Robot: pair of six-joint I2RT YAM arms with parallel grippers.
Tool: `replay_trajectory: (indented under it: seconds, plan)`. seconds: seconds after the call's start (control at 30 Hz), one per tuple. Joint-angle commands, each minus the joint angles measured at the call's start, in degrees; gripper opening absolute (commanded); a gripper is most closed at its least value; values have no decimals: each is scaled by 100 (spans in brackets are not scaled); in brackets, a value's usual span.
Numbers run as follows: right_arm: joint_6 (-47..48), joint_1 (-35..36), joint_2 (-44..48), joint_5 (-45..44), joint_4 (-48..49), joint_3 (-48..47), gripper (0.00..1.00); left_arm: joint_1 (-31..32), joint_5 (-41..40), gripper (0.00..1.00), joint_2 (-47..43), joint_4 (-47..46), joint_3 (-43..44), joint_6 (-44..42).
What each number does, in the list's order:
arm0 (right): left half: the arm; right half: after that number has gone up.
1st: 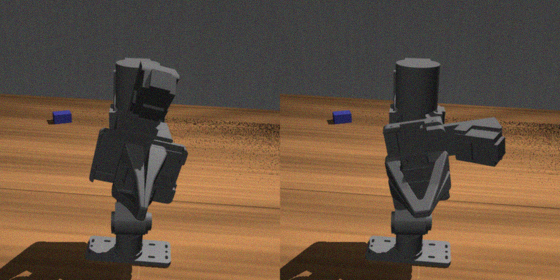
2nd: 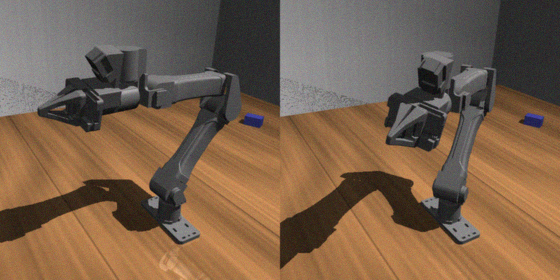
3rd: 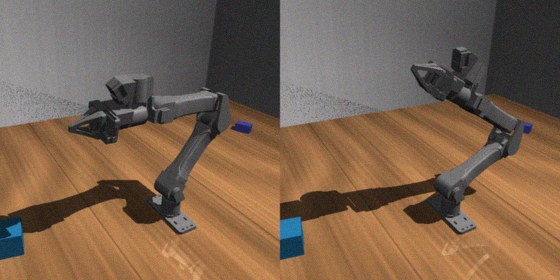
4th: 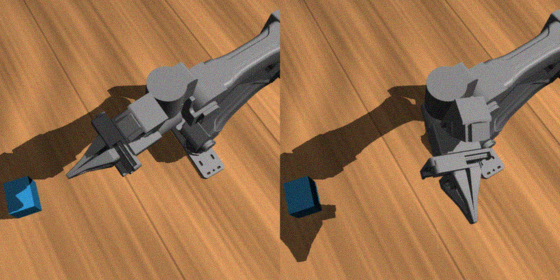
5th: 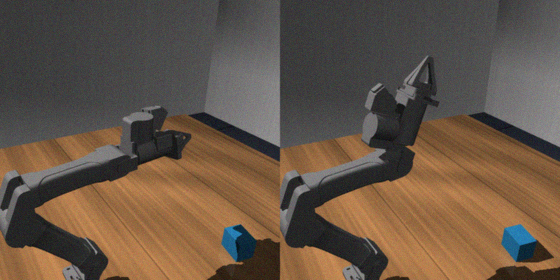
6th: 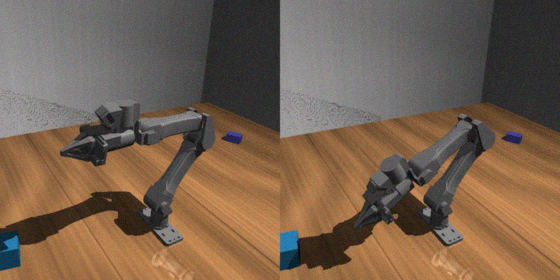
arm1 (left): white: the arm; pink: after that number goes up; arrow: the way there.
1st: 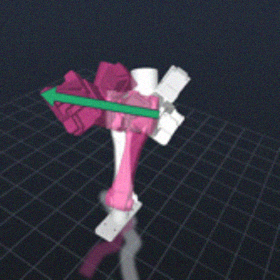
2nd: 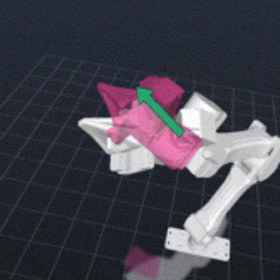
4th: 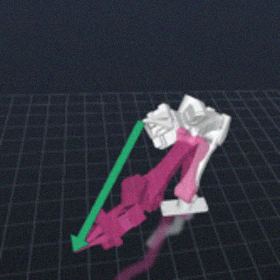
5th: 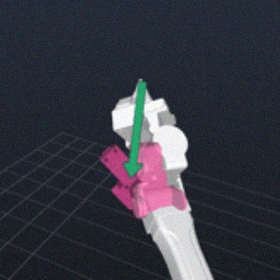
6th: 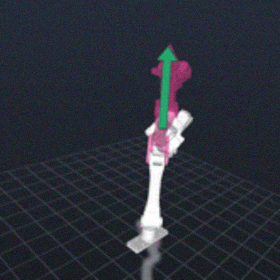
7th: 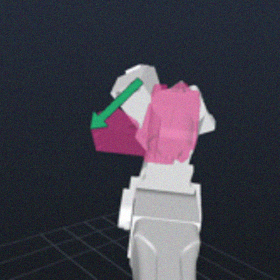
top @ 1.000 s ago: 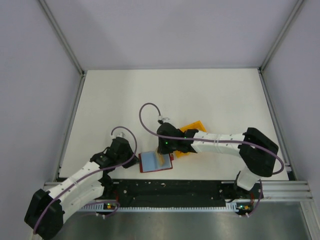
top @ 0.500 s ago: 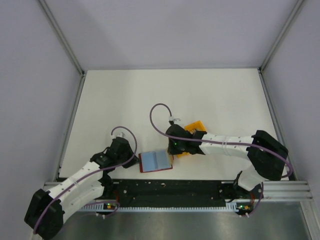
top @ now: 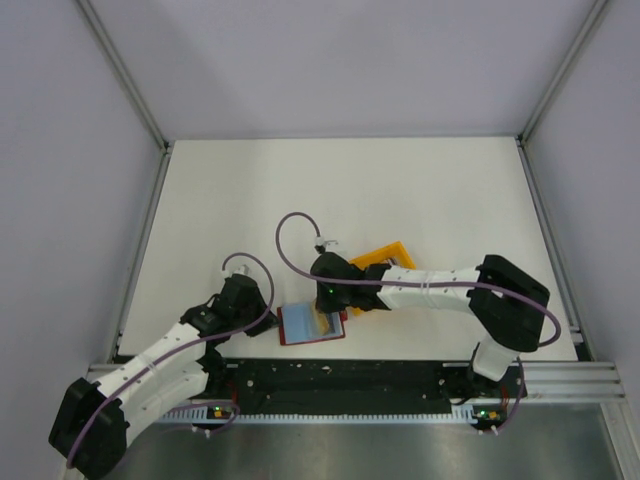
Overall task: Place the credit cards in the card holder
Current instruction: Insert the credit card into the card holder.
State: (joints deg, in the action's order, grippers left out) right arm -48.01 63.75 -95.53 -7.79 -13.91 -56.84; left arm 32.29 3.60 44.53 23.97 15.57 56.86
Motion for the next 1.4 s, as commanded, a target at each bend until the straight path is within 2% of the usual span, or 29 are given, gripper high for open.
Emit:
replay_trajectory:
  seconds: [0.0,0.4,0.7,0.87,1.03,1.23,1.37]
  plan:
    - [125,129,-221,225,38,-415,0,14,27,0,11,-234,7,-26]
    - [362,208,-475,1139,451,-1198,0,5,-8,0,29,-261,-10,-17]
    - [521,208,-502,1245,310,-1330,0,14,1,0,11,-323,-98,62]
    - [521,103,41,912,345,-1006,0,14,-17,0,-6,-287,-98,80]
    - [126,-230,684,841,678,-75,0,14,-17,0,3,-270,-72,27]
    - [-331,-328,746,1051,1530,893,0,14,1,0,3,-278,-63,36]
    - [-516,-328,580,1175,1962,1043,0,14,1,0,-6,-270,-63,27]
